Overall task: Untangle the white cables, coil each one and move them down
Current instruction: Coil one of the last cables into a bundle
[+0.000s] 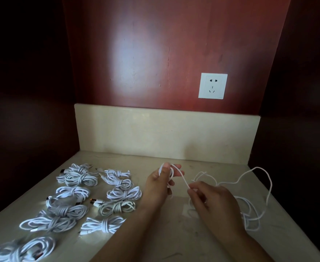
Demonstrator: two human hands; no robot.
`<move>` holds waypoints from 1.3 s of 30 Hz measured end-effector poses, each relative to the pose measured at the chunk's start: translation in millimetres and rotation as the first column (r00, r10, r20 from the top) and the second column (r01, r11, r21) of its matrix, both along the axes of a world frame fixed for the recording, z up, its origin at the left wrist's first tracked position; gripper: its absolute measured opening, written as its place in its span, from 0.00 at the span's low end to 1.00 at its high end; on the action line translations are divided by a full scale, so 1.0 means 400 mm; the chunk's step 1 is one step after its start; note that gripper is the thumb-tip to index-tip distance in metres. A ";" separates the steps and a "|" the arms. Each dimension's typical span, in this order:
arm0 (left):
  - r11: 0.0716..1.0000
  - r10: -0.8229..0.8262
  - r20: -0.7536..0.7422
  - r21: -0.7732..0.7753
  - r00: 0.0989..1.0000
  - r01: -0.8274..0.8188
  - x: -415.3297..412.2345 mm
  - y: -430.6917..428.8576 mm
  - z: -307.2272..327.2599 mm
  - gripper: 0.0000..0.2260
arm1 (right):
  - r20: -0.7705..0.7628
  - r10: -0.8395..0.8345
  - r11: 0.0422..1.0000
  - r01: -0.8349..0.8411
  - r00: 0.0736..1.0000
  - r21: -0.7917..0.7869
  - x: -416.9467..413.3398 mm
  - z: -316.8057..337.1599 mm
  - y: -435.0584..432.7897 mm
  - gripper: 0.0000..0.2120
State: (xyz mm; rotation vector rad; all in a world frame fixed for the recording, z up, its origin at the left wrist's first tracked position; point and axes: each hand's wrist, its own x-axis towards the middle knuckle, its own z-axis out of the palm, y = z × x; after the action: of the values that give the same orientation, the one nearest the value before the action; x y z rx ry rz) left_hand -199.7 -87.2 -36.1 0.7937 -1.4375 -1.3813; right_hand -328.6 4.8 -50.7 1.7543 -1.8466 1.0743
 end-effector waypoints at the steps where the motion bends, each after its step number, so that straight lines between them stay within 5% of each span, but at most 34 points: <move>1: 0.999 -0.028 -0.017 0.038 0.999 0.028 0.000 0.000 0.002 0.19 | -0.014 0.009 1.000 -0.009 1.000 0.012 0.002 0.000 -0.001 0.10; 6: 0.922 -0.076 -0.409 0.319 0.909 0.221 -0.007 0.008 0.022 0.17 | -0.130 0.021 0.998 -0.014 0.991 0.057 0.011 -0.006 -0.007 0.10; 10: 0.869 -0.005 -0.515 0.421 0.857 0.258 -0.007 0.005 0.032 0.16 | -0.269 0.025 0.991 0.011 0.963 0.130 0.017 -0.016 -0.015 0.11; 18: 0.840 0.034 -0.453 0.496 0.891 0.220 0.024 -0.033 0.038 0.13 | -0.328 0.111 0.978 -0.043 0.938 0.206 0.026 -0.020 -0.012 0.09; 28: 0.967 0.111 -0.355 0.253 0.928 -0.018 0.044 -0.033 0.040 0.07 | -0.319 0.189 0.976 -0.141 0.929 0.167 0.029 -0.006 -0.002 0.07; 34: 0.977 0.063 -0.129 0.208 0.990 -0.035 0.043 -0.034 0.031 0.06 | -0.419 0.225 0.967 -0.255 0.880 -0.017 0.036 -0.006 -0.008 0.08; 39: 0.993 -0.068 0.217 0.111 0.974 0.045 0.033 -0.026 0.016 0.12 | -0.340 0.111 0.976 -0.167 0.934 -0.141 0.031 0.006 -0.004 0.11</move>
State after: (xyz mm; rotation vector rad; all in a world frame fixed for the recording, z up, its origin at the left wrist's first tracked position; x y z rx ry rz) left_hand -186.3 -97.7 -29.6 1.0074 -1.5769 -1.4585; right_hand -316.3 3.4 -48.2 1.8550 -1.4069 0.8890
